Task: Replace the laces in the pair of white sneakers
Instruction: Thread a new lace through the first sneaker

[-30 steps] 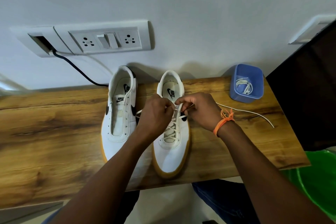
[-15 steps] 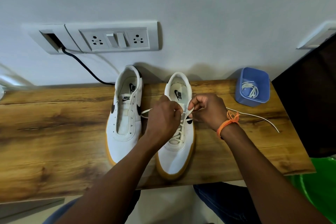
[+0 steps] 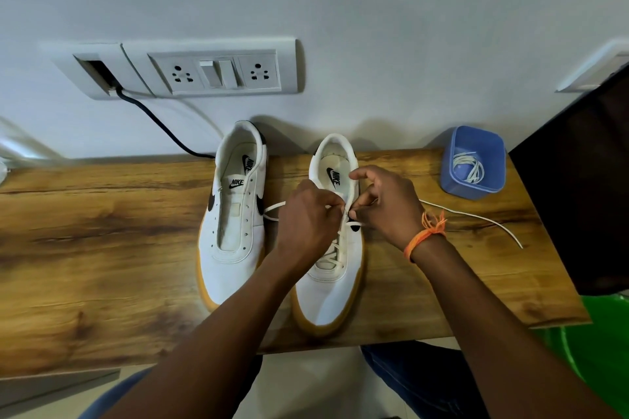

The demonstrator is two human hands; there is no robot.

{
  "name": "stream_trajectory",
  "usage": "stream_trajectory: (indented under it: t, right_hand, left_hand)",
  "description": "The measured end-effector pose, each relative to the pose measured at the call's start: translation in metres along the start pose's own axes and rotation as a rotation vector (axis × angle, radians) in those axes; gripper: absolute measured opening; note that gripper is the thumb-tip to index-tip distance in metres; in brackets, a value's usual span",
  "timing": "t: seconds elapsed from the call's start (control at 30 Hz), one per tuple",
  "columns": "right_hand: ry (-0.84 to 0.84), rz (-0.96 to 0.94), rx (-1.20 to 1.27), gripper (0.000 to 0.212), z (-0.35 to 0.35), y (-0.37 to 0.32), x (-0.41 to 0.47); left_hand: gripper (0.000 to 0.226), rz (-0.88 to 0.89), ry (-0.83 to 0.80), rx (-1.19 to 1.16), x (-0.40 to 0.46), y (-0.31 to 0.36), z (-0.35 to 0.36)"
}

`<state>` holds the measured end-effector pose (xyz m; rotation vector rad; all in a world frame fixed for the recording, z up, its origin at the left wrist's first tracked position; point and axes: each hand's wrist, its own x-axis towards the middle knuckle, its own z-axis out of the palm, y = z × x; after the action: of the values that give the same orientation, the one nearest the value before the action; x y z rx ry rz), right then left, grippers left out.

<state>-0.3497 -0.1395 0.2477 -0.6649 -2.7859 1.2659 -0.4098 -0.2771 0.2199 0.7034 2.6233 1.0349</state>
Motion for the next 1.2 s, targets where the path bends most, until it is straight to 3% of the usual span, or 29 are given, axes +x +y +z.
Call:
stream_trajectory:
  t: [0.2,0.33,0.43,0.5,0.6,0.7,0.77,0.83,0.97,1.1,1.2]
  right_hand:
    - [0.065,0.073,-0.027,0.034,-0.017,0.011,0.006]
    - [0.412,0.233,-0.101,0.016,-0.056,0.034,0.011]
    - [0.620,0.260,-0.110,0.017,-0.064,0.041,0.011]
    - [0.572,0.241,0.062,0.019,-0.056,0.036,0.014]
    - [0.316,0.239,0.290,0.022,-0.037,0.018,0.013]
    - [0.096,0.149,0.187,0.025,-0.018,0.009,0.008]
    - [0.017,0.107,0.068,0.015,-0.006,0.008,0.006]
    - [0.003,0.069,0.008,0.003,0.001,0.008,0.006]
    - [-0.008,0.031,-0.041,0.016,0.003,0.011,0.007]
    - [-0.049,-0.012,-0.075,0.008,0.005,0.011,0.006]
    - [0.051,0.044,-0.133,0.010,-0.004,0.017,0.010]
  left_hand:
    - [0.017,-0.005,0.022,0.307,0.002,0.005,-0.024]
    - [0.011,-0.068,-0.114,0.207,0.011,-0.002,-0.032]
    - [0.009,-0.068,-0.161,0.164,0.015,-0.001,-0.039]
    - [0.011,-0.018,-0.175,0.047,0.018,0.000,-0.043]
    - [0.026,0.074,-0.089,0.056,0.021,-0.002,-0.051]
    - [0.043,0.224,-0.080,0.155,0.024,-0.013,-0.051]
    - [0.044,0.252,-0.126,0.167,0.025,-0.015,-0.051]
    - [0.042,0.262,-0.138,0.178,0.025,-0.015,-0.052]
    - [0.040,0.259,-0.137,0.171,0.025,-0.015,-0.053]
    - [0.040,0.244,-0.137,0.177,0.024,-0.015,-0.053]
    - [0.039,0.256,-0.127,0.175,0.023,-0.014,-0.055]
